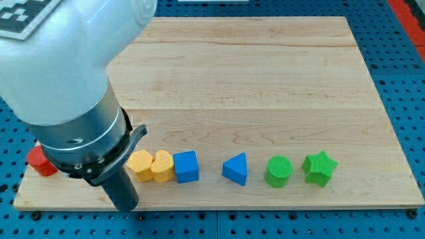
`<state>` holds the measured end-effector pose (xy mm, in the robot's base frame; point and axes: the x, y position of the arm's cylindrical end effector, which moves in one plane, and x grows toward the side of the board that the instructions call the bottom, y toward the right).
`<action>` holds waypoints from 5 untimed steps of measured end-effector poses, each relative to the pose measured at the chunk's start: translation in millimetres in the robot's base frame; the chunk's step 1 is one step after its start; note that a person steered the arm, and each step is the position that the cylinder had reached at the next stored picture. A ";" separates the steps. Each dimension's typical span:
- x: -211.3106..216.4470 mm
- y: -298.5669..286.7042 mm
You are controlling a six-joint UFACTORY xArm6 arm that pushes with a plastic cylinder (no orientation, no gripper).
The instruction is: Move your arm a bit right
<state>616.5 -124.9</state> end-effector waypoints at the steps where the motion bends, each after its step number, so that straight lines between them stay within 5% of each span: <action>1: 0.0 0.0; 5: -5.6 8.0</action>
<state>610.9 -116.9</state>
